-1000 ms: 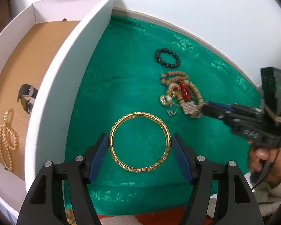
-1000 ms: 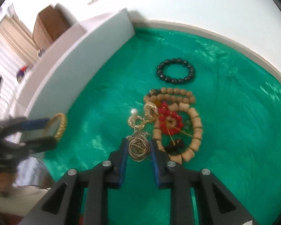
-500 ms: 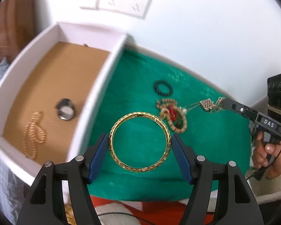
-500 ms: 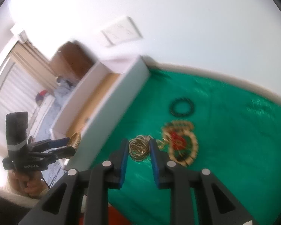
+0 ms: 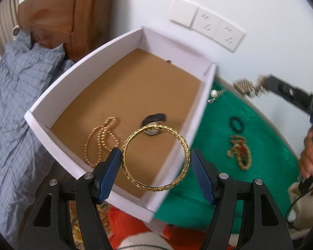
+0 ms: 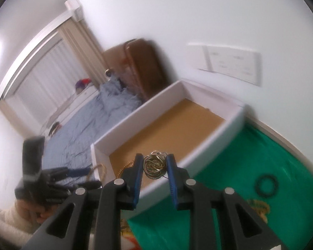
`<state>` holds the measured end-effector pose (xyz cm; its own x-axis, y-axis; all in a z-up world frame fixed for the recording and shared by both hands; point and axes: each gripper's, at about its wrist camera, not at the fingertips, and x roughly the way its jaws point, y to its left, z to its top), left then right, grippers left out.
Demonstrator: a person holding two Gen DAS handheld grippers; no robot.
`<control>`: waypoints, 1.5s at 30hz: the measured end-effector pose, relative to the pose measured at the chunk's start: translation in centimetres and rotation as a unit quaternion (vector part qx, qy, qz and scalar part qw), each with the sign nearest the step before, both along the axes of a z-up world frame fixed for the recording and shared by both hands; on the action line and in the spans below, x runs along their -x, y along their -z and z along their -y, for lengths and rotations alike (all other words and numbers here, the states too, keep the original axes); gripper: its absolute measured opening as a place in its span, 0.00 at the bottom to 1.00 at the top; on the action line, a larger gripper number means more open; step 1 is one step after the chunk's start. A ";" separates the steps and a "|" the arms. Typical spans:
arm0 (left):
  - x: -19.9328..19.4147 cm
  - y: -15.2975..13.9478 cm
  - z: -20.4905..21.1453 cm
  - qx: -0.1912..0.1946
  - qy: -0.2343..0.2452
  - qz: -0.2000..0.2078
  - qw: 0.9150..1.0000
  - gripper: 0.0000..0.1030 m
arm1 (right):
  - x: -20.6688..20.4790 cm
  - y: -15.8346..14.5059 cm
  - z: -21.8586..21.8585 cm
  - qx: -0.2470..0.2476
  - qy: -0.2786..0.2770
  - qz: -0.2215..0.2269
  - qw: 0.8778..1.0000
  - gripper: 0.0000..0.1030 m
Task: Organize jewelry
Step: 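Carry the bangle and earrings into the white tray and open both tools, then move both open tools back over the remaining jewelry on the green cloth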
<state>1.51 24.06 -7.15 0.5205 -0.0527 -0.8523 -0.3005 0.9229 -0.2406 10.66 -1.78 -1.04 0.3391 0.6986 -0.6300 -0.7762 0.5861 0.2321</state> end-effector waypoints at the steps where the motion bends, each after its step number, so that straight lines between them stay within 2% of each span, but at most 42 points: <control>1: -0.3 0.5 -0.1 0.000 -0.002 -0.002 1.000 0.68 | -0.6 0.3 -1.3 0.008 -0.005 0.002 1.000 0.22; 7: -2.6 4.2 -1.1 -0.003 -0.012 -0.017 1.000 0.68 | -4.4 3.7 -7.8 0.060 -0.023 -0.003 0.998 0.22; 12: -3.8 6.6 -1.5 -0.003 -0.013 -0.034 0.999 0.68 | -6.0 6.9 -10.5 0.092 -0.025 -0.014 0.995 0.23; 16: -4.3 8.0 -1.3 -0.007 -0.010 -0.041 0.999 0.68 | -6.4 8.1 -11.3 0.095 -0.025 -0.019 0.995 0.23; 18: -4.6 8.5 -1.3 -0.013 -0.013 -0.047 0.999 0.70 | -6.3 7.8 -11.1 0.087 -0.021 -0.020 0.996 0.25; 19: -4.6 8.5 -1.2 -0.015 -0.016 -0.049 0.999 0.77 | -6.3 7.5 -10.9 0.082 -0.016 -0.019 0.996 0.29; 20: -4.5 8.5 -1.3 -0.014 -0.019 -0.051 0.998 0.79 | -6.2 7.1 -10.6 0.078 -0.010 -0.019 0.997 0.40; 21: -4.4 8.3 -1.3 -0.012 -0.022 -0.049 0.998 0.82 | -6.1 6.4 -10.1 0.072 0.001 -0.013 0.997 0.44; 25: -3.8 6.8 -1.2 -0.006 -0.024 -0.036 0.999 0.85 | -4.2 2.5 -7.6 0.043 0.026 0.027 0.998 0.44; 26: -3.7 6.1 -0.9 -0.008 -0.022 -0.030 0.999 0.86 | -3.6 1.6 -6.9 0.039 0.031 0.037 0.998 0.46; 29: -3.4 4.0 0.7 -0.017 -0.005 -0.010 1.000 0.87 | -1.3 -0.6 -4.3 0.036 0.052 0.070 0.996 0.62; 32: -3.3 2.0 3.1 -0.018 0.028 0.013 0.999 0.88 | 1.1 -1.7 -1.5 0.041 0.075 0.098 0.992 0.64; 37: -3.7 -0.5 8.3 -0.020 0.103 0.038 0.994 0.88 | 5.4 -1.4 4.8 0.080 0.138 0.142 0.977 0.72; 41: -4.7 -1.3 12.7 -0.016 0.169 0.043 0.985 0.88 | 8.0 -0.3 10.1 0.105 0.188 0.148 0.965 0.72; 45: -4.9 -1.4 15.9 -0.007 0.213 0.044 0.976 0.88 | 10.0 1.3 14.5 0.123 0.239 0.132 0.954 0.76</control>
